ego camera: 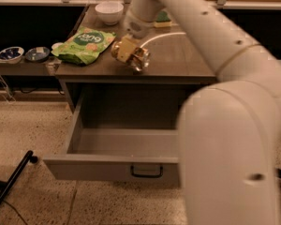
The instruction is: Place orange can into top drawer
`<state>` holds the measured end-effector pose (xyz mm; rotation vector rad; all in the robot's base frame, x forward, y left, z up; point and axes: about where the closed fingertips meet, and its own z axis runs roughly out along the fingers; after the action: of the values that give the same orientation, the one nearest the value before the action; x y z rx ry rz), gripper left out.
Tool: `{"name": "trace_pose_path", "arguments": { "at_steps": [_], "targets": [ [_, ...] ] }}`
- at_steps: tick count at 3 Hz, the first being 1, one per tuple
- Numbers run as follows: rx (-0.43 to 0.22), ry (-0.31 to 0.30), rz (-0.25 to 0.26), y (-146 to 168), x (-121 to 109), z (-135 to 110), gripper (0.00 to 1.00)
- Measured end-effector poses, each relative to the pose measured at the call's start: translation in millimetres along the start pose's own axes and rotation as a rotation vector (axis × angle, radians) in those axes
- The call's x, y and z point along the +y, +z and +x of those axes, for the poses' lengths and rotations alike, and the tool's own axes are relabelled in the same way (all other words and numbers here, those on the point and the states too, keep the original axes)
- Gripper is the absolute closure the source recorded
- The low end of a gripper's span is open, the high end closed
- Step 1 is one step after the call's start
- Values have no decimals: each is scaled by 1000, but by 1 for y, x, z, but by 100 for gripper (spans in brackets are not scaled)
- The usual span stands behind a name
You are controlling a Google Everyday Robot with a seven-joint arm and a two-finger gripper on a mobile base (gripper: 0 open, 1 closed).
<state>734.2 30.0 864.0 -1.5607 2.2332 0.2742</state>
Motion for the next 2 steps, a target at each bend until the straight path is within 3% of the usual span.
{"name": "trace_pose_path", "arguments": {
  "at_steps": [1, 2],
  "targets": [
    [-112, -121, -17, -46, 35, 30, 100],
    [-179, -262, 29, -80, 76, 57, 100]
  ]
}}
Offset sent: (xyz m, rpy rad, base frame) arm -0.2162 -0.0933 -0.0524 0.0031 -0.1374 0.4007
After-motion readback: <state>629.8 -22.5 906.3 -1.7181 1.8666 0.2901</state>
